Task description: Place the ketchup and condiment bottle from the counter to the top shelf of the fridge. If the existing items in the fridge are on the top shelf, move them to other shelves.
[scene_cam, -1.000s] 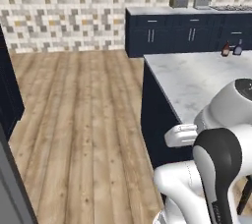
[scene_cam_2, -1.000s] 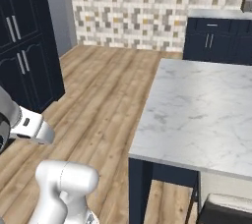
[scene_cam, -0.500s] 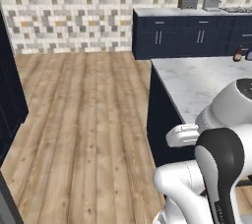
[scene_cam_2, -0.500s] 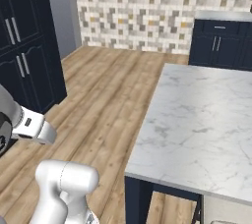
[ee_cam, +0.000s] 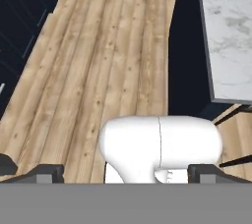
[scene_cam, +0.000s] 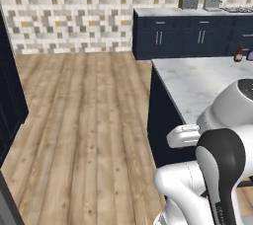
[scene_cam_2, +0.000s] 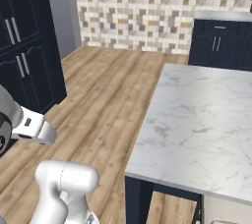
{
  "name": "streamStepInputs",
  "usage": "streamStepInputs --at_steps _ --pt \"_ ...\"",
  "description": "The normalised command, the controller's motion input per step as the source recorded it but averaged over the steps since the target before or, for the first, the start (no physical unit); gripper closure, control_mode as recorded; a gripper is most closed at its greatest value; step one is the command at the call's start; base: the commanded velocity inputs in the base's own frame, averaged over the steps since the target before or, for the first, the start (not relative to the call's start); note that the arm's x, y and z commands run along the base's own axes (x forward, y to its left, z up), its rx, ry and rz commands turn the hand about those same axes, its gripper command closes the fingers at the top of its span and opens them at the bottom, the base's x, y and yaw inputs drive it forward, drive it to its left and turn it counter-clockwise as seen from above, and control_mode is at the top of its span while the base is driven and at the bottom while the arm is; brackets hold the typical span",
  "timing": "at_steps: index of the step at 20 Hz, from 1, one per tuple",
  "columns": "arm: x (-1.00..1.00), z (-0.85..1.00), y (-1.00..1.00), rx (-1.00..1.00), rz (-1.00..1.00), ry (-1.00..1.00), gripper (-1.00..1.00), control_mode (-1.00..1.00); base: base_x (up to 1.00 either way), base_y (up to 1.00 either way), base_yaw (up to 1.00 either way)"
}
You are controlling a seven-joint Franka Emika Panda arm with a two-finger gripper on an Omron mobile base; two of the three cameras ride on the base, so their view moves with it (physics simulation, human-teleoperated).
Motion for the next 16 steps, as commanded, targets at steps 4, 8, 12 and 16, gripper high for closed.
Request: streamStepInputs --at_steps 4,8,12,16 --pt "0.00 0.00 0.00 0.00 0.00 0.00 -1.00 1.00 0.08 0.63 0.12" --pt "0.00 0.00 0.00 0.00 0.00 0.00 -1.00 1.00 0.11 0.61 0.12" --pt "0.00 0.00 0.00 0.00 0.00 0.00 -1.00 1.00 0.93 0.12 0.00" --pt "0.00 0.00 0.00 0.00 0.00 0.00 -1.00 1.00 1.00 -0.01 0.00"
